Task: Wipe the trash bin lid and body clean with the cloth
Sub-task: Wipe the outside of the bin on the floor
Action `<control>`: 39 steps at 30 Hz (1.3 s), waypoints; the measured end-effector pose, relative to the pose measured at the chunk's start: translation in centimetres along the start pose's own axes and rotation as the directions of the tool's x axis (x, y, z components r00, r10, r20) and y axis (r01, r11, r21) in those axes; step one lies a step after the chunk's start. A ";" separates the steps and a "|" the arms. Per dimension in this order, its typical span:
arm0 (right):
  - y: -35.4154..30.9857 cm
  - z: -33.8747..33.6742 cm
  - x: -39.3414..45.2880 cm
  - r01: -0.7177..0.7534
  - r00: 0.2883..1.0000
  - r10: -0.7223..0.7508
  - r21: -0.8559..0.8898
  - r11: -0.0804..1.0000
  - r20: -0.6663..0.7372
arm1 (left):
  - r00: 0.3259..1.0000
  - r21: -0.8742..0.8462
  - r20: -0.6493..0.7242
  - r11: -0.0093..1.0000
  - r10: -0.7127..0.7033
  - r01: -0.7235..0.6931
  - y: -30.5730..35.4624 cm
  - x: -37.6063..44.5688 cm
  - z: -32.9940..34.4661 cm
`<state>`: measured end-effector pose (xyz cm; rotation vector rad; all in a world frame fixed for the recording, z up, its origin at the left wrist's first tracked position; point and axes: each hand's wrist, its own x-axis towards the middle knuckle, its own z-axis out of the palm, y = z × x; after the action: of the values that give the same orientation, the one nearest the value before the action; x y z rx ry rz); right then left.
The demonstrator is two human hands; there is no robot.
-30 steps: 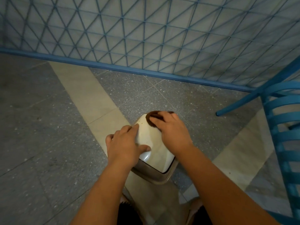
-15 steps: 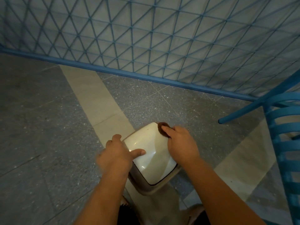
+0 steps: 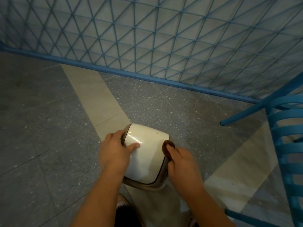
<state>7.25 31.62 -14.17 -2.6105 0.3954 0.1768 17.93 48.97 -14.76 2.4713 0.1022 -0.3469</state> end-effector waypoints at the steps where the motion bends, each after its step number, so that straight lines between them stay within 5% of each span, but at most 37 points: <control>1: 0.0 -0.1 0.2 0.005 0.999 -0.005 0.004 1.000 -0.034 | 0.999 0.019 0.046 1.000 0.020 -0.021 -0.2 -0.3 0.0; 4: -0.5 0.0 0.9 0.131 0.983 -0.136 -0.046 0.990 -0.124 | 0.994 0.070 0.091 0.995 0.068 -0.074 -0.4 -1.2 0.1; 12: -2.5 1.9 4.0 0.534 0.842 -0.538 -0.200 0.822 0.039 | 0.991 -0.113 -0.001 0.984 0.137 -0.136 -0.9 -1.4 1.6; 16: -5.3 2.5 7.3 0.624 0.777 -0.624 -0.230 0.747 0.083 | 0.989 -0.101 -0.015 0.984 0.145 -0.146 -1.3 -1.1 1.9; 20: -5.6 2.0 8.5 0.502 0.860 -0.511 -0.191 0.843 0.005 | 0.991 -0.085 0.004 0.988 0.133 -0.132 -1.1 -0.9 1.9; 24: -1.9 0.9 8.3 0.176 0.978 -0.183 -0.073 0.982 -0.101 | 0.991 -0.038 0.056 0.992 0.125 -0.123 -0.2 -1.1 1.3; 28: 2.1 -0.2 6.8 -0.167 0.985 0.146 0.302 0.938 0.091 | 0.988 0.080 0.111 0.989 0.111 -0.120 -0.5 0.0 0.1; 31: 2.4 0.1 4.8 -0.189 0.982 0.170 0.391 0.901 0.081 | 0.992 0.205 0.094 0.974 0.082 -0.099 -0.5 0.9 -0.7; 39: 1.6 3.1 1.6 -0.109 0.973 0.183 0.415 0.903 -0.142 | 0.993 0.139 0.114 0.989 0.024 -0.040 -0.1 0.7 -1.0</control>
<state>8.08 31.46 -17.90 -2.1907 0.6216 -0.0846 18.82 49.66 -14.19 2.5837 -0.0100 -0.4935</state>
